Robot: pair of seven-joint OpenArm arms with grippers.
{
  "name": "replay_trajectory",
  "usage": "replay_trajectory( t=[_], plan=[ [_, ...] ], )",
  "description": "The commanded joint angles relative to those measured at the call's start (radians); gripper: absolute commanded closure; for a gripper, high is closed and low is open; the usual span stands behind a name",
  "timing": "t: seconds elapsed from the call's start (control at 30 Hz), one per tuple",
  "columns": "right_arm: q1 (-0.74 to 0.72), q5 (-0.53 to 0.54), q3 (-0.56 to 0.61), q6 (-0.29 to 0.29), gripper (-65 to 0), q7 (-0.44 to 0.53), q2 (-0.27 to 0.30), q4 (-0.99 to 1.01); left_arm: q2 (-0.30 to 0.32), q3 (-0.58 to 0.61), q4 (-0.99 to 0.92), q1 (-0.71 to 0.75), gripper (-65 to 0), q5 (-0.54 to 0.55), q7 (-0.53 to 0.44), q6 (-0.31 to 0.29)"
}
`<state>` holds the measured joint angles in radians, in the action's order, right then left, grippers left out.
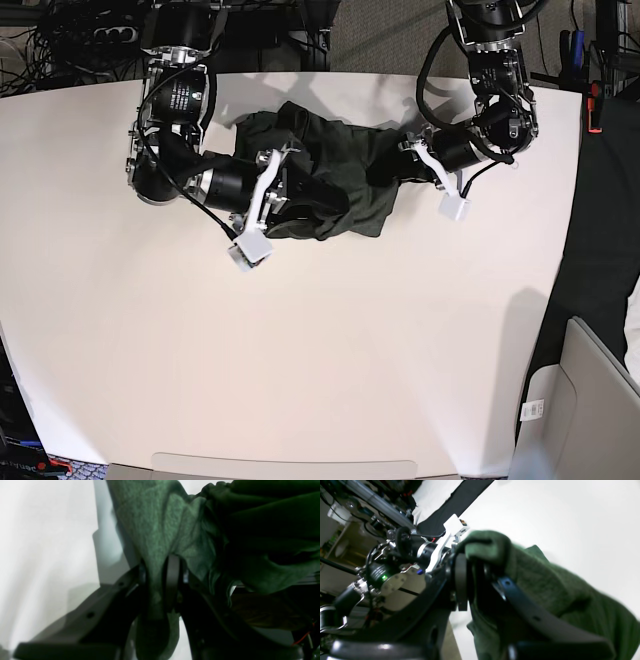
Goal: Fold the T-shirt properly
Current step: 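Fold the strip end with the right gripper toward the left gripper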
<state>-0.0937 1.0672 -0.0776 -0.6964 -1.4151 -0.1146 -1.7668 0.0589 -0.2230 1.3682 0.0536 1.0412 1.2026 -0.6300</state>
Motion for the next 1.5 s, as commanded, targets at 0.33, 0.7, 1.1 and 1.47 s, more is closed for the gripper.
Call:
replay_trajectory(
  t=[0.33, 0.7, 1.1, 1.47],
  plan=[
    [-0.127, -0.120, 0.046, -0.002, -6.0, 0.040, -0.042, 0.123, -0.027, 0.003, -0.005, 0.048, -4.7, 0.000, 0.061, 0.029],
    [-0.130, -0.066, 0.037, -0.002, -21.4, 0.046, -0.042, 0.137, -0.038, 0.000, -0.005, 0.050, -4.7, -0.002, 0.059, 0.029],
    [0.104, 0.020, -0.098, -0.002, -30.0, 0.019, 0.227, -0.230, -0.035, -0.005, -0.005, 0.047, -13.2, -0.008, 0.058, 0.029],
    [0.116, -0.084, -0.136, -0.002, -30.2, 0.038, 0.465, -0.285, -0.043, 0.001, -0.011, 0.044, -13.6, -0.008, 0.056, 0.029]
  ],
)
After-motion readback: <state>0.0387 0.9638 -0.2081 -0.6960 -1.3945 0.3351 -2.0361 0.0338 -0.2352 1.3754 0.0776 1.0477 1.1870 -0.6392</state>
